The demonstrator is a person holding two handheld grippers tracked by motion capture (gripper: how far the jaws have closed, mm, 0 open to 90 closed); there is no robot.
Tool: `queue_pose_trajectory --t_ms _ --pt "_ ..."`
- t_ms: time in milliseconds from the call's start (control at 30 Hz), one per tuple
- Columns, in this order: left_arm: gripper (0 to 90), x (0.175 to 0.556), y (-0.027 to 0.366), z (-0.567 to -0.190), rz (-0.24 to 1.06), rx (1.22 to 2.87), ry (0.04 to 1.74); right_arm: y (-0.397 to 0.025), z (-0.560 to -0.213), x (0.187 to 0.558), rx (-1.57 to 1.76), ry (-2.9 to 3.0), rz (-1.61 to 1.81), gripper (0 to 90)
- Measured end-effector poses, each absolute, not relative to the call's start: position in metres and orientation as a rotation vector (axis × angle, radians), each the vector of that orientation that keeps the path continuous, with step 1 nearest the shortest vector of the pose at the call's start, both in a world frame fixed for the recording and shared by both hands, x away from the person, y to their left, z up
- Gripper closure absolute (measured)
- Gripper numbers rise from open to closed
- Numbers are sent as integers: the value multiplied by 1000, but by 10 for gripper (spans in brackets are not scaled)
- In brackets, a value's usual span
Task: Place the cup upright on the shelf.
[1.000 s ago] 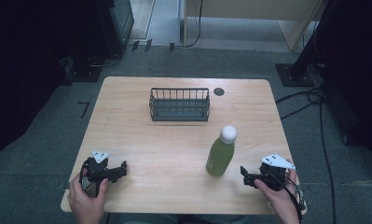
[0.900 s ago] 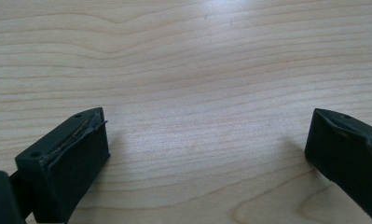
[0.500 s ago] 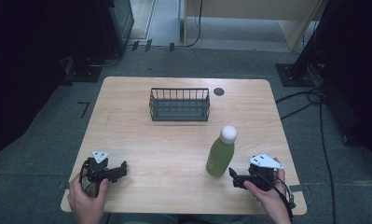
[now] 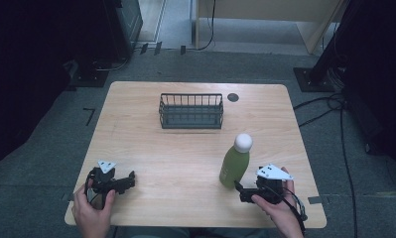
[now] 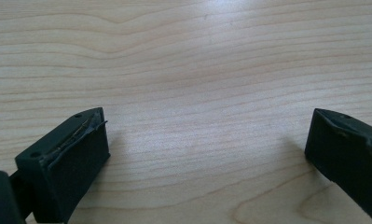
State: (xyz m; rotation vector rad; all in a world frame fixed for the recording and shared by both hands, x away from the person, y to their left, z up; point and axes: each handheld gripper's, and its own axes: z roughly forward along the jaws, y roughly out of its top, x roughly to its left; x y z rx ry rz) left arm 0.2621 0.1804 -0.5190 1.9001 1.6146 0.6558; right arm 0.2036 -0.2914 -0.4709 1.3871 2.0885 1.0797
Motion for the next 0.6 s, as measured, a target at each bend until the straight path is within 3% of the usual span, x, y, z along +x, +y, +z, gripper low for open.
queue_pose_trajectory --t_ms 600 --pt "0 262 180 -519 657 1899 1614 -269 -462 212 1360 2063 1182 89"
